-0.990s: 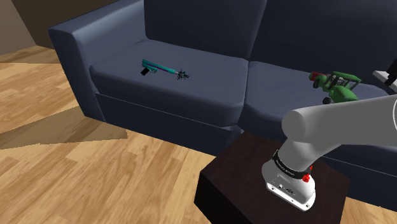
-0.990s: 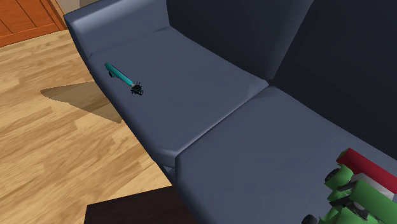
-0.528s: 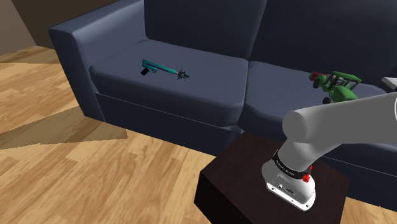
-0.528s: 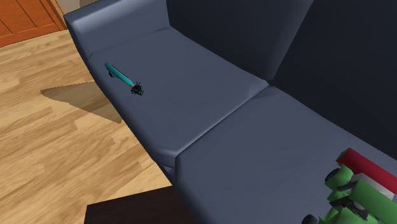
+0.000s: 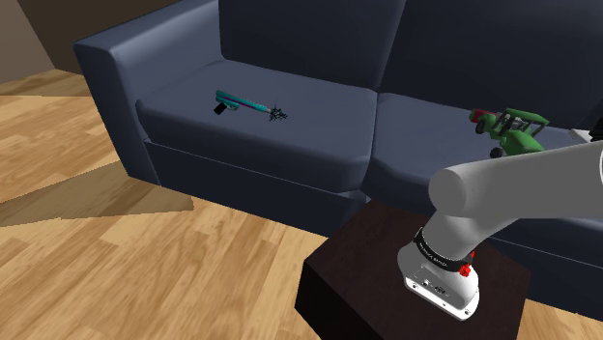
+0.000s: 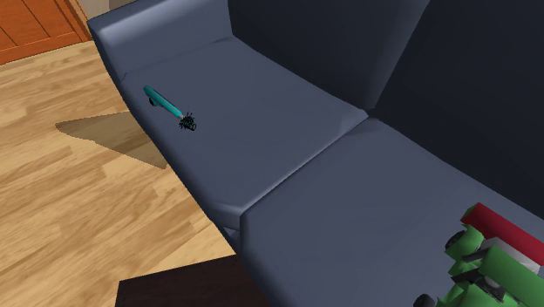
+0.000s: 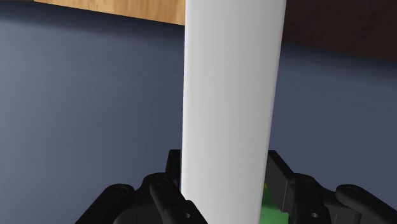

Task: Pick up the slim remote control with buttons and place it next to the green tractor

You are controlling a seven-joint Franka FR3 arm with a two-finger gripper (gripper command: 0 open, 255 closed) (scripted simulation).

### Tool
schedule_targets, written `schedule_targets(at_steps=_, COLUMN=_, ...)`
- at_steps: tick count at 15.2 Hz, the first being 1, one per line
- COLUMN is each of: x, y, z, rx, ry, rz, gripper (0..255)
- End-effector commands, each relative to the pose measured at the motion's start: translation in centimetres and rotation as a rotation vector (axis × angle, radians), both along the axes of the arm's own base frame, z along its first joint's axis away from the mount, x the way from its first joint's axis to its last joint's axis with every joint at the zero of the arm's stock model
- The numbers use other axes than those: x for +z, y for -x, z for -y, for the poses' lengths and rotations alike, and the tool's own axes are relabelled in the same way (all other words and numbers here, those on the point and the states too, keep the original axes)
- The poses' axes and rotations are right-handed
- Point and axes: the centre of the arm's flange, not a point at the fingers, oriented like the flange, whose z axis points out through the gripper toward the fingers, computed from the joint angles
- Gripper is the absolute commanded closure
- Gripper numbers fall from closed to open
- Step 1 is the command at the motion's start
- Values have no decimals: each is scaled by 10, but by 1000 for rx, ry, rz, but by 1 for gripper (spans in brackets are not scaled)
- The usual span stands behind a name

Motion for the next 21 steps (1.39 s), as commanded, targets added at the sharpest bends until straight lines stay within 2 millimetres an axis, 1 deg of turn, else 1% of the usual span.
schedule_targets(at_steps=1, x=-11, y=0, z=0, rx=0, ry=1, rz=0, gripper=255)
schedule_targets(at_steps=21, x=-116, y=0, z=0, rx=0, ry=1, rz=0, gripper=255)
